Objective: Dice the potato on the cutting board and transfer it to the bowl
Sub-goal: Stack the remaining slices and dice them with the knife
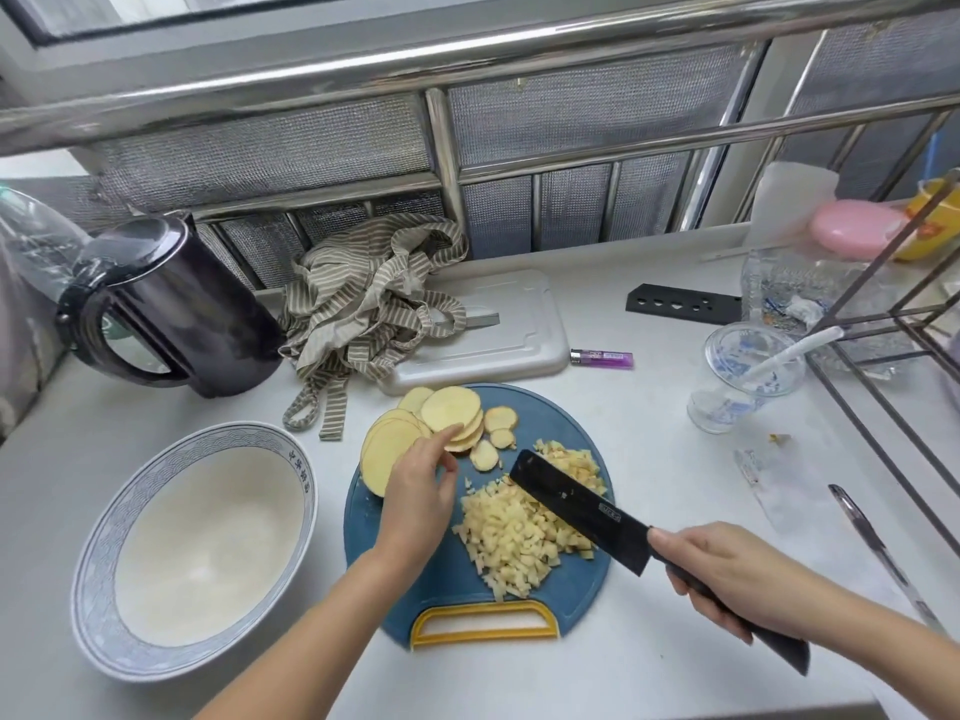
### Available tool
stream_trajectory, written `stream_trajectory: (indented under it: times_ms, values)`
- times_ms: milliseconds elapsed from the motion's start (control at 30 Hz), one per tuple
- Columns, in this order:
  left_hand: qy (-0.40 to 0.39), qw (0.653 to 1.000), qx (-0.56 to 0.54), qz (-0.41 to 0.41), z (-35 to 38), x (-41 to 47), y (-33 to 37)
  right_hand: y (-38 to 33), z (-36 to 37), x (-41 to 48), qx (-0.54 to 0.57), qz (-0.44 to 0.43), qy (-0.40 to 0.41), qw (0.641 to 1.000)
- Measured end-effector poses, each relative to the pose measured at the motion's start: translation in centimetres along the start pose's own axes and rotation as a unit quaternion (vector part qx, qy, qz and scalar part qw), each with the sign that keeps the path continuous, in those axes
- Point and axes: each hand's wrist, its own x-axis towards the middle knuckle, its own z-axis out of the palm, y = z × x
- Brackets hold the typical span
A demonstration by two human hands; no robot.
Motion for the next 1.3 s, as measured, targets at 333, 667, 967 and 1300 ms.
stream_trajectory:
  times_ms: [333, 667, 967, 1300]
  values:
    - [-0.017, 0.998, 0.038, -0.041, -2.2, -1.3, -2.1, 0.6, 5.0, 3.0, -0.031, -0.037, -0.133, 0.99]
    - [-0.088, 0.994, 0.071, -0.001, -2.1, -4.6, -2.7, 0.8, 6.2, 4.6, -0.087, -0.076, -0.093, 0.989]
    - [-0.012, 0.997, 0.073, -0.035, -2.5, -6.5, -4.4, 1.4, 6.0, 4.3, -0.059, -0.06, -0.008, 0.996]
    - [-0.025, 0.993, 0.076, -0.085, -2.9, -6.0, -4.5, -1.4, 9.4, 4.9, -0.048, -0.122, -0.07, 0.989]
